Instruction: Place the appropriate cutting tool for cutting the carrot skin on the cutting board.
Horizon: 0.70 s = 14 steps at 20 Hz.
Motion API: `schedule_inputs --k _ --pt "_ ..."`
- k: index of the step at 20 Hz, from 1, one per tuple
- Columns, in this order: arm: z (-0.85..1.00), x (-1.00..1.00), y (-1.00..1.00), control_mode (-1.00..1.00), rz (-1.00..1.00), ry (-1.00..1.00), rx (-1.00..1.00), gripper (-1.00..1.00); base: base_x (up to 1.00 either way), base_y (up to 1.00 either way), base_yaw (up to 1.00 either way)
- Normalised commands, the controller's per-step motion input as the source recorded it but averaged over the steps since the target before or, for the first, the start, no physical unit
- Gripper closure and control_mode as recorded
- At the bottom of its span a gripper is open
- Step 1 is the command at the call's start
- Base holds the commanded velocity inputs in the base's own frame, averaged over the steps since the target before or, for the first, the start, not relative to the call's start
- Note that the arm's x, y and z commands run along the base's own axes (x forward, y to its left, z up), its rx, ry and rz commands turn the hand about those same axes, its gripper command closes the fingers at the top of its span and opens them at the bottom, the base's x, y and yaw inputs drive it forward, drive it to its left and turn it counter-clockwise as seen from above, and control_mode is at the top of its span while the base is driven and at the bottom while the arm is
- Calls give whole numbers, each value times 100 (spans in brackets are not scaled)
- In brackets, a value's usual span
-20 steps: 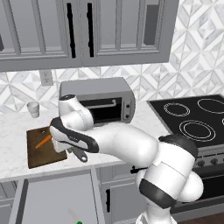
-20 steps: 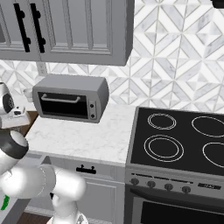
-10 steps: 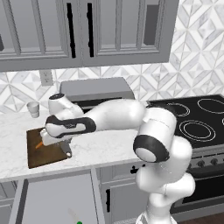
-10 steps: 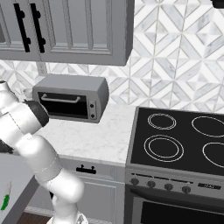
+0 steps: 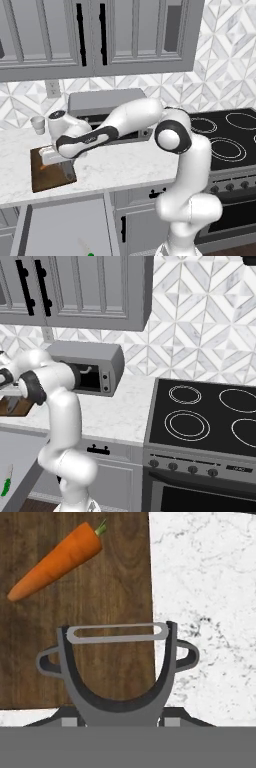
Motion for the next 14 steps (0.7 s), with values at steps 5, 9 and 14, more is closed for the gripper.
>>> schedule_inputs --k 5,9,14 --pt "-13 8 0 -100 -10 0 0 100 0 0 0" --pt "-28 0 0 -100 -10 0 0 100 0 0 0" --pt "-33 0 -27 -100 -10 0 -1 100 0 0 0"
